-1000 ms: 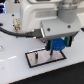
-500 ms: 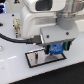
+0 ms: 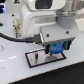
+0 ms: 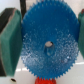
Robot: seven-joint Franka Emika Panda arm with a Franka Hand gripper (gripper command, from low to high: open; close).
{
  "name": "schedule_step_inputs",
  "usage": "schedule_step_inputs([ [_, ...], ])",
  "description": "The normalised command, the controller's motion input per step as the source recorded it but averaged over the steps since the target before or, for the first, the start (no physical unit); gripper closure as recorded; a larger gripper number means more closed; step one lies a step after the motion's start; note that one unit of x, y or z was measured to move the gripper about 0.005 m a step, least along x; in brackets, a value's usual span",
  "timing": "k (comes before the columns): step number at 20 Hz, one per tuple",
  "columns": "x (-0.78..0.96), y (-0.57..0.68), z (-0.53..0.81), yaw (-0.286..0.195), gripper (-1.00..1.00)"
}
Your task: Insert the blue gear onto the right peg, followed by the red gear
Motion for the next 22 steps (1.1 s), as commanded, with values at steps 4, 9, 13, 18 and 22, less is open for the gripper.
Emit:
schedule_step_inputs([
  [4,0.2,-0.3,-0.17,0.0,1.0],
  [9,0.28,-0.25,0.25,0.0,1.0],
  [13,0.3,-0.24,0.16,0.0,1.0],
  [18,0.21,-0.13,0.0,0.0,1.0],
  [22,0.01,0.11,0.01,0.0,1.0],
])
